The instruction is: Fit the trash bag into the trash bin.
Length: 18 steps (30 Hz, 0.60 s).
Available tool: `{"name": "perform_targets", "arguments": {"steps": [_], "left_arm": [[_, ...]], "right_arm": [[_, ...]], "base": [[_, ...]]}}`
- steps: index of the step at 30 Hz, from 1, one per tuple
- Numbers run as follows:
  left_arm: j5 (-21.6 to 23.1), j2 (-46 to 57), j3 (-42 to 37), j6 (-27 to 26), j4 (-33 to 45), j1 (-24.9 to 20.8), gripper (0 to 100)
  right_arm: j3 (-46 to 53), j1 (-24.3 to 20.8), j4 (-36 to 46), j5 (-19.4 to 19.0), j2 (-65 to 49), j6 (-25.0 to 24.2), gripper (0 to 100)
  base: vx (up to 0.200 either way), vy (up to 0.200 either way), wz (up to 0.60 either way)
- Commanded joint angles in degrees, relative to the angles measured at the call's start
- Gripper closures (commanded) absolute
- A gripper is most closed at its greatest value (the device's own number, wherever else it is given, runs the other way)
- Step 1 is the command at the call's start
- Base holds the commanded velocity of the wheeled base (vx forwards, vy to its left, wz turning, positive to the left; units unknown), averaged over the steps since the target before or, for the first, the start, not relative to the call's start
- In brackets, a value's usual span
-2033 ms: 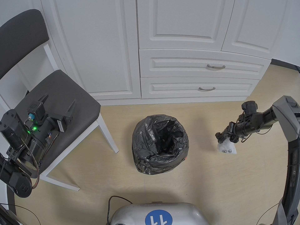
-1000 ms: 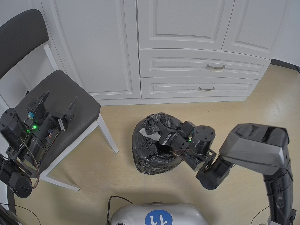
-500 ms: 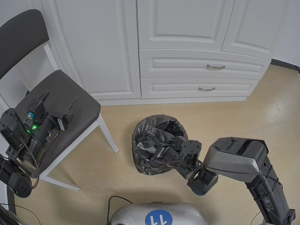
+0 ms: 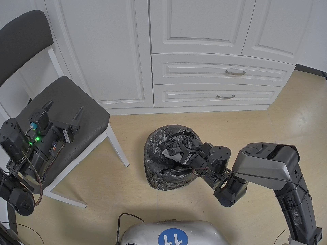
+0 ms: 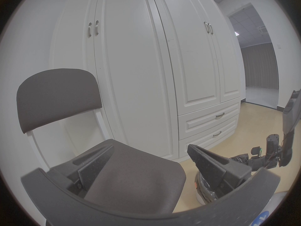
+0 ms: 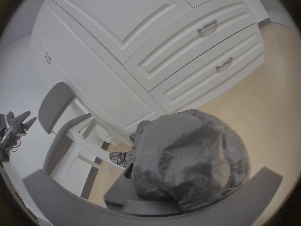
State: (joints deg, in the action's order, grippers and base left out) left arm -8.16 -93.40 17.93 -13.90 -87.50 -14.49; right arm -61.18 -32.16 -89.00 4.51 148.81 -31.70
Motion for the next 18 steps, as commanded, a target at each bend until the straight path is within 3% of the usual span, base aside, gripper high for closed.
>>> {"name": "perform_targets", "arguments": {"steps": [1,18], "left_arm": [[-0.02,0.06,0.0,0.01,-0.03,-0.01,0],[-0.02,-0.64,0.0,-0.17,-0.03,-0.1,0]], "right_arm": [[-0.34,0.34,-0.38,-0.47,2.36,-0.03,100],[-5.88,0.43,1.2,-0.47,6.93,0.49,100]], "base": [[0.0,0.0,0.0],[0.0,0.0,0.0]]}}
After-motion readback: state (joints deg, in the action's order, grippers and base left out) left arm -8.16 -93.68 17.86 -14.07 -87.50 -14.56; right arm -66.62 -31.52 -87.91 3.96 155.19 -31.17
